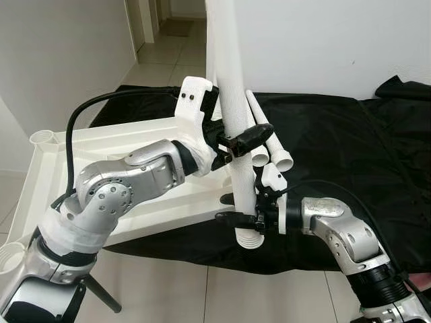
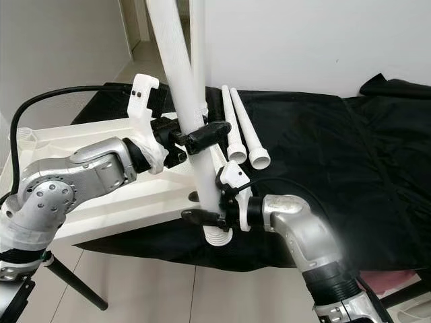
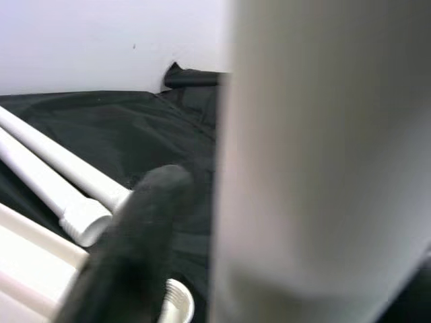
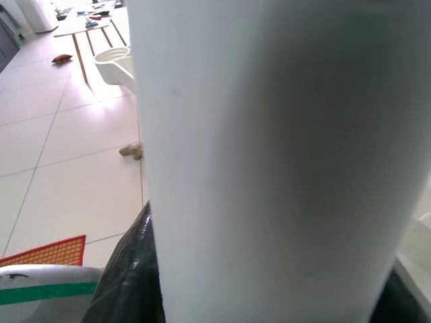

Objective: Building children table

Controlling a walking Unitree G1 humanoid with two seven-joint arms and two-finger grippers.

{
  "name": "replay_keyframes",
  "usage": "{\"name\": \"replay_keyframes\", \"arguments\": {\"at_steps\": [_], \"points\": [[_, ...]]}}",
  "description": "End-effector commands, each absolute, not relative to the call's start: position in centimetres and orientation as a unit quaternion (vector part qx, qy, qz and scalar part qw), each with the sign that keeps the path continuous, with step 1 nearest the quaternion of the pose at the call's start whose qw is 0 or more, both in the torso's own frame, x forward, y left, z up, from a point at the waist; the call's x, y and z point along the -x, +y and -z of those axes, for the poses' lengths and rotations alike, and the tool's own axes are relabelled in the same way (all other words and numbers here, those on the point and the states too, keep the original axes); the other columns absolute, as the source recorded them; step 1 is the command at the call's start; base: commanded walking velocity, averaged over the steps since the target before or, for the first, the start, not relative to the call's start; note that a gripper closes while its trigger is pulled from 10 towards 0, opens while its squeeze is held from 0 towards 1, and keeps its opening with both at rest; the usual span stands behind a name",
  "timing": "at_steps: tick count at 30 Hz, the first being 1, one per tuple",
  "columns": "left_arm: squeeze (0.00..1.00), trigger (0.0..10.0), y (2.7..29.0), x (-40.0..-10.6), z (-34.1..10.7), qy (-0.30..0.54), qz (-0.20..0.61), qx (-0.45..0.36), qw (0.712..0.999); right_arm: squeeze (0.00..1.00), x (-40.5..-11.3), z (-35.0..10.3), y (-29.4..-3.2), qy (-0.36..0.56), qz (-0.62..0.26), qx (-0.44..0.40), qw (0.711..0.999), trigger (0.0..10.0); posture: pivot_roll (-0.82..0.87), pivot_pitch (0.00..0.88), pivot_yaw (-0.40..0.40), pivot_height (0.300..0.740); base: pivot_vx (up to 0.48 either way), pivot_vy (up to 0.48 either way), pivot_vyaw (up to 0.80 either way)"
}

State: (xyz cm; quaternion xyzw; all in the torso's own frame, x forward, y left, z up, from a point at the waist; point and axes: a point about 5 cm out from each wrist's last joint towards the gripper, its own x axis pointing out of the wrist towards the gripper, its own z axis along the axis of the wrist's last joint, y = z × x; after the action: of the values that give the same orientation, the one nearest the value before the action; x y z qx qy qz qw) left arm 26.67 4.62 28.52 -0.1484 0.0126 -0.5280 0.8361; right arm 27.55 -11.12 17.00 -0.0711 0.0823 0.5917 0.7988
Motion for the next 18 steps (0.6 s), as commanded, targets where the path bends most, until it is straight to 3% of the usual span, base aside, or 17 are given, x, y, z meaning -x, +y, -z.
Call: {"name": "replay_keyframes", "arguments": {"at_steps": [1, 8, 9, 11, 12, 15, 16, 17, 18], "points": [[0.00, 0.0, 4.8, -24.6, -29.9, -0.038, 0.718, 0.142, 0.680, 0.00, -27.4, -17.2, -11.3, 0.078, -0.591, 0.067, 0.800, 10.0, -0.01, 0.000, 0.045, 0.740, 0.000, 0.000, 0.00], [0.00, 0.0, 4.9, -24.8, -30.2, -0.044, 0.715, 0.137, 0.684, 0.00, -27.4, -17.2, -11.3, 0.079, -0.583, 0.063, 0.806, 10.0, -0.01, 0.000, 0.049, 0.740, 0.000, 0.000, 0.00], [0.00, 0.0, 4.9, -24.9, -30.4, -0.049, 0.709, 0.126, 0.692, 0.77, -27.5, -17.3, -11.3, 0.076, -0.579, 0.060, 0.810, 10.0, -0.01, 0.000, 0.051, 0.740, 0.000, 0.000, 0.00], [0.00, 0.0, 4.9, -25.0, -30.5, -0.053, 0.704, 0.119, 0.698, 0.77, -27.5, -17.3, -11.3, 0.073, -0.576, 0.058, 0.812, 10.0, -0.01, 0.000, 0.051, 0.740, 0.000, 0.000, 0.00], [0.00, 0.0, 4.9, -25.0, -30.8, -0.057, 0.702, 0.119, 0.700, 1.00, -27.7, -17.5, -11.4, 0.066, -0.571, 0.051, 0.816, 10.0, -0.01, 0.000, 0.051, 0.740, 0.000, 0.000, 0.00], [0.00, 0.0, 5.0, -25.1, -31.1, -0.062, 0.695, 0.117, 0.706, 1.00, -27.8, -17.8, -11.5, 0.058, -0.564, 0.047, 0.823, 10.0, -0.01, 0.000, 0.055, 0.740, 0.000, 0.000, 0.00], [0.00, 1.0, 5.0, -25.2, -31.4, -0.066, 0.687, 0.115, 0.714, 1.00, -28.0, -18.1, -11.5, 0.050, -0.556, 0.044, 0.829, 10.0, -0.01, 0.000, 0.056, 0.740, 0.000, 0.000, 0.00], [0.00, 1.0, 5.0, -25.2, -31.4, -0.066, 0.687, 0.115, 0.714, 1.00, -28.0, -18.1, -11.5, 0.050, -0.556, 0.044, 0.829, 10.0, -0.01, 0.000, 0.056, 0.740, 0.000, 0.000, 0.00], [0.00, 10.0, 5.0, -25.4, -31.7, -0.062, 0.678, 0.119, 0.723, 0.69, -28.2, -18.3, -11.6, 0.041, -0.548, 0.041, 0.835, 10.0, -0.01, 0.000, 0.056, 0.740, 0.000, 0.000, 0.00]]}}
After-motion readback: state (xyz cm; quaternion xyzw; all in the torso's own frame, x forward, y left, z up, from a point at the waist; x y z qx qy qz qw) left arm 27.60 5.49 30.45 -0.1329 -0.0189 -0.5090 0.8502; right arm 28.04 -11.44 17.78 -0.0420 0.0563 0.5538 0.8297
